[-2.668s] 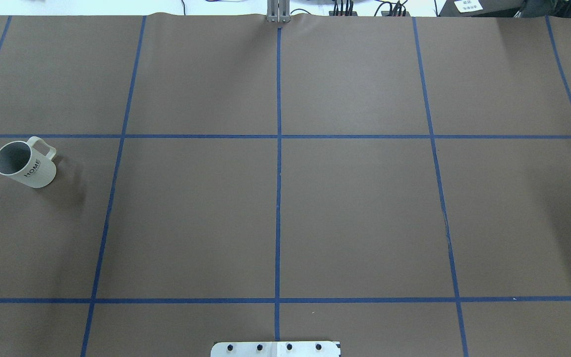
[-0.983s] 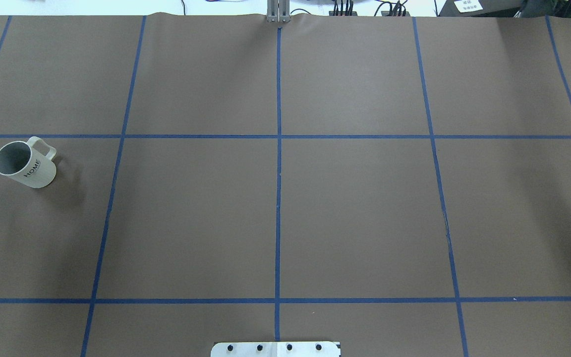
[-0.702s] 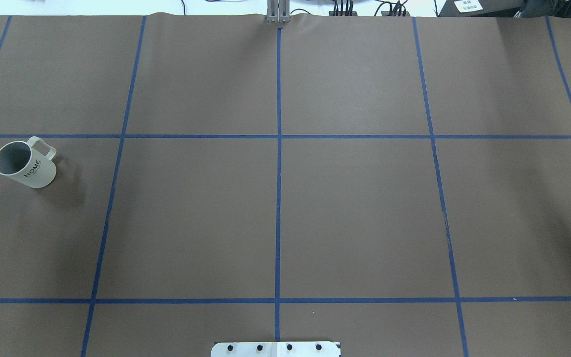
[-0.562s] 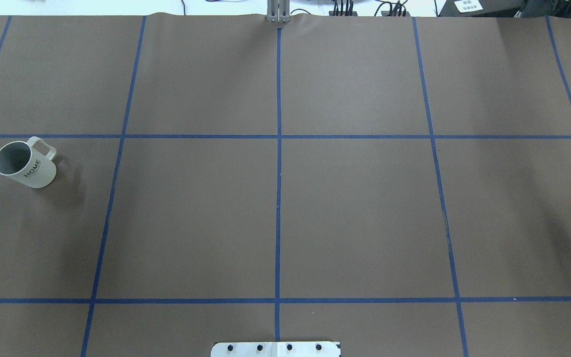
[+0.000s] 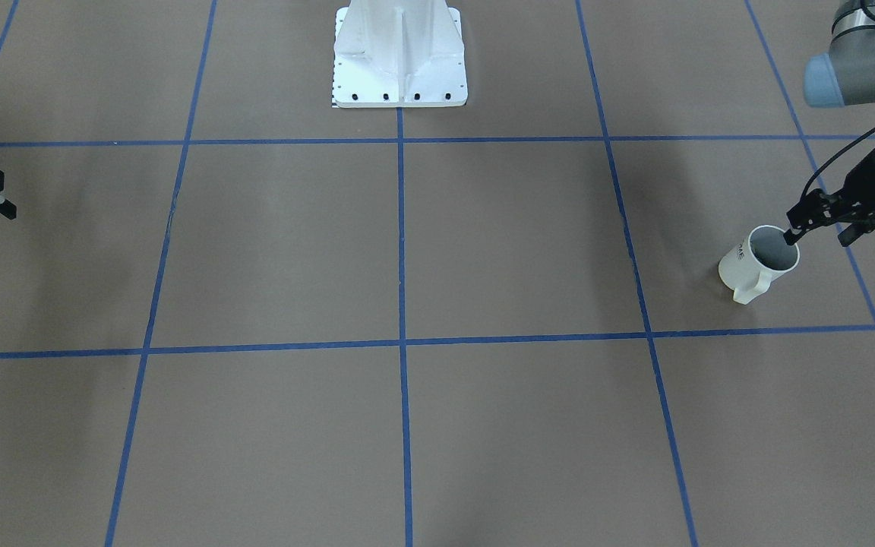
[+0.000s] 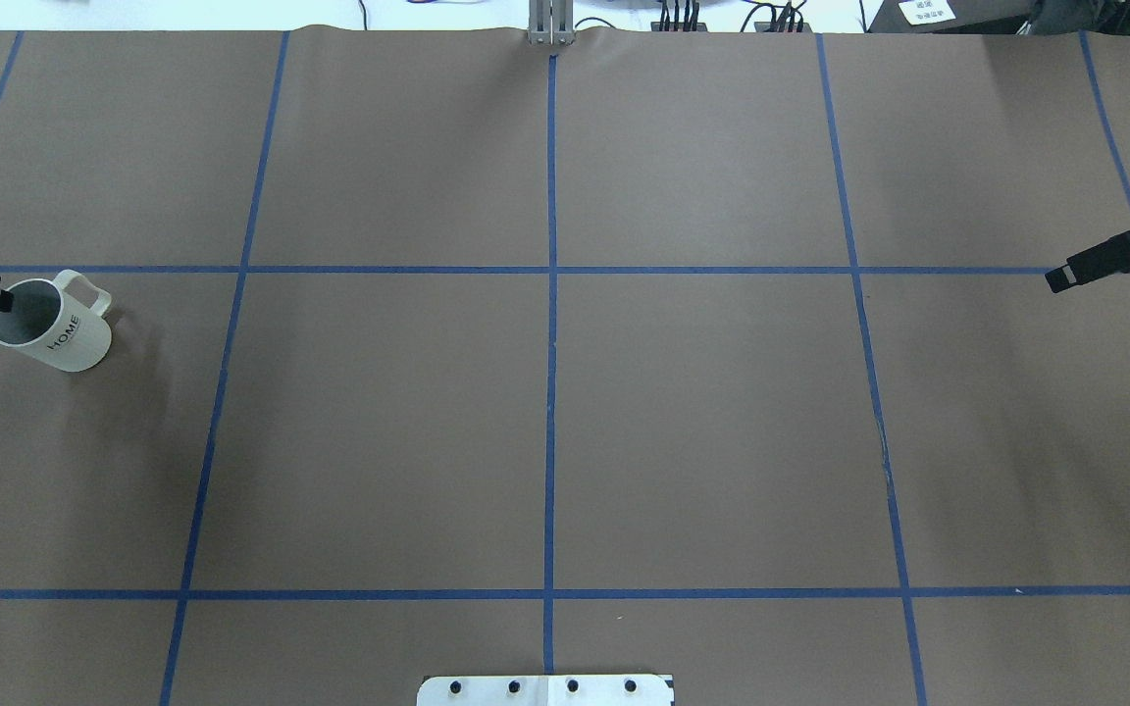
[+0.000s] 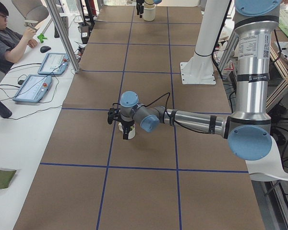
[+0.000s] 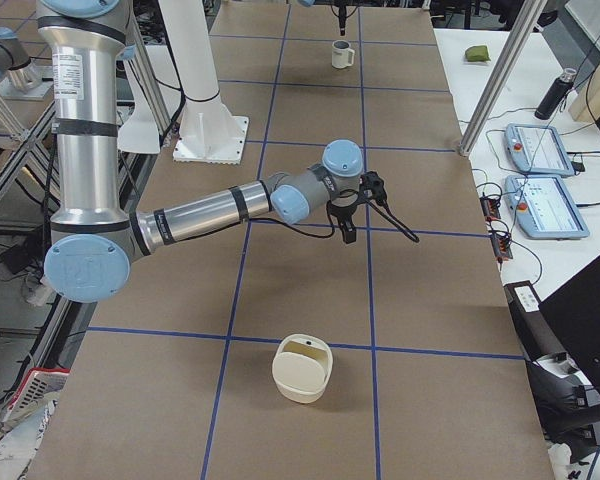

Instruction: Left arm hands cup to right arm to dump lemon

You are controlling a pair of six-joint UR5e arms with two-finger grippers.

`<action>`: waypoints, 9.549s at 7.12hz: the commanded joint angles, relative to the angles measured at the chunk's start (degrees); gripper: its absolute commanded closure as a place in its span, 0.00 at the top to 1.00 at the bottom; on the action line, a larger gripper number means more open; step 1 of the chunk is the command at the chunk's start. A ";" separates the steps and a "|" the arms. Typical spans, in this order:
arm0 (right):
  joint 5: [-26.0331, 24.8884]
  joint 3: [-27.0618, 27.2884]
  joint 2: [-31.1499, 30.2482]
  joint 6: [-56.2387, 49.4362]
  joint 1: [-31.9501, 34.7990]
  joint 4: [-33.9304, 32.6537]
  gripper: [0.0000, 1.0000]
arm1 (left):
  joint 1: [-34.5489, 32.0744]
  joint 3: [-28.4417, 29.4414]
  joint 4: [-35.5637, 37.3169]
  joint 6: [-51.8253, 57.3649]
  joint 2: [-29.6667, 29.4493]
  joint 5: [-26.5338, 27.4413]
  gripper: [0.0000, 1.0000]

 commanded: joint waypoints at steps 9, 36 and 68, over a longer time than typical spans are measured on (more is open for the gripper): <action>0.31 -2.21 5.49 0.55 -0.60 7.26 0.99 | 1.29 0.10 5.18 0.22 -5.07 -3.06 0.00; -79.93 -4.60 29.61 -4.72 -48.58 25.48 0.97 | 20.34 -1.05 11.65 -112.22 -47.73 -6.42 0.00; -40.73 6.05 -11.04 17.08 -17.30 49.91 0.23 | -2.94 -1.40 10.32 10.39 -8.26 -4.22 1.00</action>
